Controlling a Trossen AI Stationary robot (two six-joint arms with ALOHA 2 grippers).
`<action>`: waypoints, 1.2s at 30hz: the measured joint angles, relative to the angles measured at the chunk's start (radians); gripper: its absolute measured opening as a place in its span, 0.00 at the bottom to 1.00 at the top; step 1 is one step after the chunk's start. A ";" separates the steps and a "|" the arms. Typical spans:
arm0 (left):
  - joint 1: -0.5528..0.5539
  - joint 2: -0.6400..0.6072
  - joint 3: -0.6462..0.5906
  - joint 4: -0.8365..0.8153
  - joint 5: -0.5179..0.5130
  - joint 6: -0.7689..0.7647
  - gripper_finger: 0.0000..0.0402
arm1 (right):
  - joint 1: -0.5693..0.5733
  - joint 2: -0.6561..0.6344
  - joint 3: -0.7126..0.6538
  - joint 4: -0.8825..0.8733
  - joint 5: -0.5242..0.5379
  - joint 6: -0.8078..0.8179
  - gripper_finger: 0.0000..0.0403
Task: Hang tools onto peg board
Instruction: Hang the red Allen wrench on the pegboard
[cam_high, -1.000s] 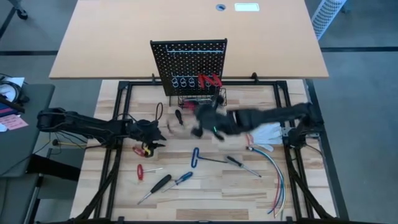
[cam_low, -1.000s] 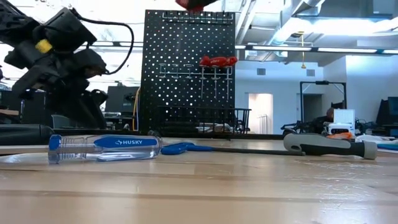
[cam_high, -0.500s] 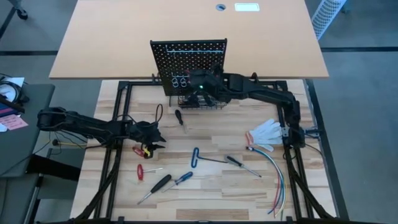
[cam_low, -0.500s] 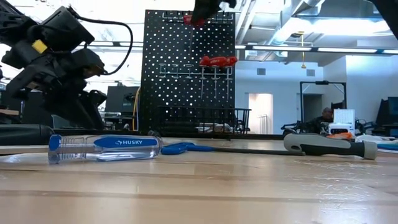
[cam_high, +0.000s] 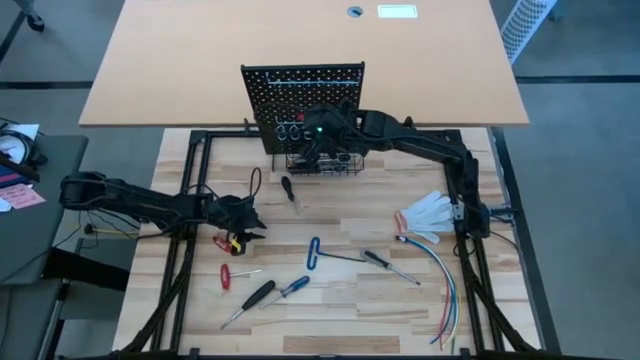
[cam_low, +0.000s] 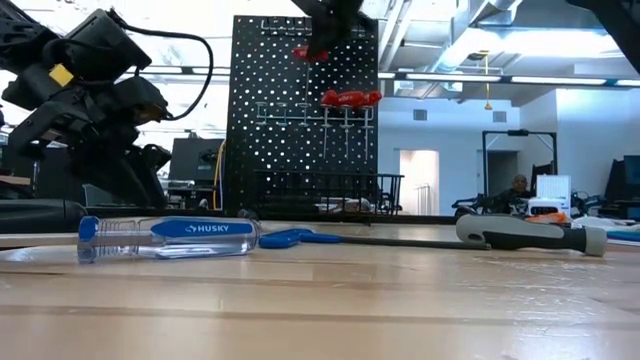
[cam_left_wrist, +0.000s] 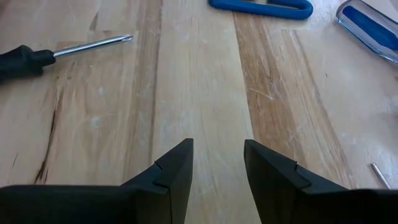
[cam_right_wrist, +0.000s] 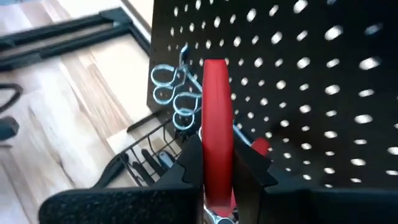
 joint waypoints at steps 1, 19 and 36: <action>0.000 0.000 0.000 0.000 0.000 -0.002 0.34 | -0.007 0.003 -0.001 -0.007 -0.009 0.000 0.11; 0.000 0.000 0.000 0.000 0.000 -0.002 0.34 | -0.055 0.038 -0.002 0.032 -0.087 -0.071 0.29; 0.000 -0.002 0.000 -0.064 -0.068 -0.047 0.34 | 0.080 0.032 -0.018 0.068 -0.085 -0.327 0.48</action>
